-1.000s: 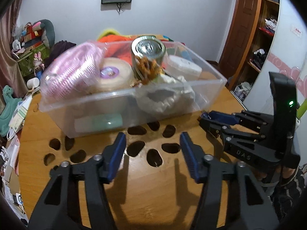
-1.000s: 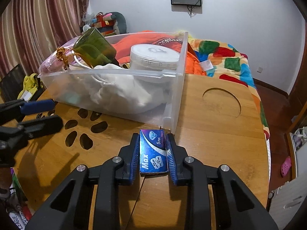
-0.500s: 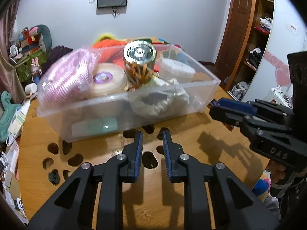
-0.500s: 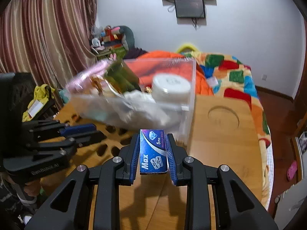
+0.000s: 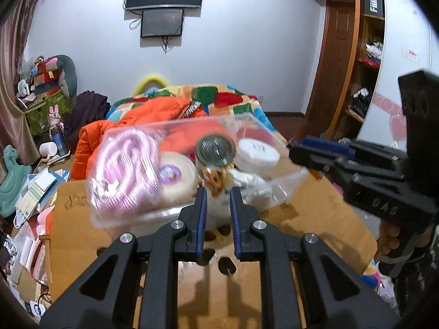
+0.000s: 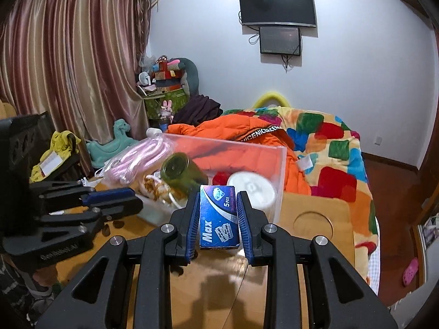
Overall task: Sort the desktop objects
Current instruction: 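Carry the blue card pack with the right tool over the clear box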
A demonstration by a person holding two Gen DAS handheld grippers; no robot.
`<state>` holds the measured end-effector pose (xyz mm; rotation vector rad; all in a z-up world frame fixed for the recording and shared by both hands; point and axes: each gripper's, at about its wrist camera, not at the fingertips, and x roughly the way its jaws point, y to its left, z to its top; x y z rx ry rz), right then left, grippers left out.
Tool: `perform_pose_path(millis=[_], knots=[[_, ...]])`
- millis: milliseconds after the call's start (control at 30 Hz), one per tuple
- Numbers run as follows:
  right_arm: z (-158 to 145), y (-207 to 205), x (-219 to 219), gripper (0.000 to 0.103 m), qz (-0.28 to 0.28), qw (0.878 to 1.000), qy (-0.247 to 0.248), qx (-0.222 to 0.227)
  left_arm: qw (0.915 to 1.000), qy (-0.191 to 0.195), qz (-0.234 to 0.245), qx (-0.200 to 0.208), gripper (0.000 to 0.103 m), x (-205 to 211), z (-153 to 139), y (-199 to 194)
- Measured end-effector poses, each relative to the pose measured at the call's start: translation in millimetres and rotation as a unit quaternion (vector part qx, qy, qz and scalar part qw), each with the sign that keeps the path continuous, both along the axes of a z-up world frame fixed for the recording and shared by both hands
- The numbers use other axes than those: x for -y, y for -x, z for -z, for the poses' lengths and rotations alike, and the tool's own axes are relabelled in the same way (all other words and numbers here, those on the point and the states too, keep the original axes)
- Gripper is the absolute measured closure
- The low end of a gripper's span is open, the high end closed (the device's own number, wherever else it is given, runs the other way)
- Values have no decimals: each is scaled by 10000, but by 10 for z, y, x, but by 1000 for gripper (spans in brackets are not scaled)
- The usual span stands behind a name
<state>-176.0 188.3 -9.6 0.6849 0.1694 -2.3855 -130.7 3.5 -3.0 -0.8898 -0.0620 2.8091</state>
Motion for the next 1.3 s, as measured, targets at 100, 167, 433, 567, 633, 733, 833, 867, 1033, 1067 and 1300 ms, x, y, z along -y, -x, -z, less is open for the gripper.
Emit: perform_pose_path(millis=[100, 167, 433, 567, 633, 733, 833, 867, 1033, 1067, 1300], knots=[[-13, 79, 62, 79, -31, 10000, -7, 12, 9999, -8, -9, -114, 87, 61, -95, 56], [-20, 153, 104, 79, -35, 10000, -36, 17, 9998, 28, -30, -201, 87, 86, -164, 95], [-49, 408, 272, 79, -97, 9999, -14, 73, 9994, 207, -97, -251, 87, 153, -246, 373], [-33, 570, 372, 79, -44, 9999, -46, 148, 9998, 134, -78, -153, 87, 180, -213, 505], [1, 661, 435, 79, -14, 9997, -97, 234, 9998, 150, -95, -73, 87, 203, -181, 596], [60, 751, 542, 79, -27, 9993, -220, 309, 9998, 178, -117, 65, 87, 235, -113, 691], [105, 798, 643, 79, -73, 9988, -370, 297, 9996, 174, -161, 173, 87, 267, -61, 737], [121, 807, 669, 79, -87, 9987, -420, 274, 9995, 167, -192, 193, 87, 284, -46, 740], [144, 850, 682, 78, -88, 9987, -444, 252, 9995, 77, -180, 246, 87, 331, -35, 739], [141, 849, 681, 78, -94, 9987, -452, 230, 9995, 66, -170, 247, 87, 328, -37, 739], [121, 845, 618, 65, 22, 9985, -445, 305, 9998, 33, -122, 155, 71, 296, -71, 705]])
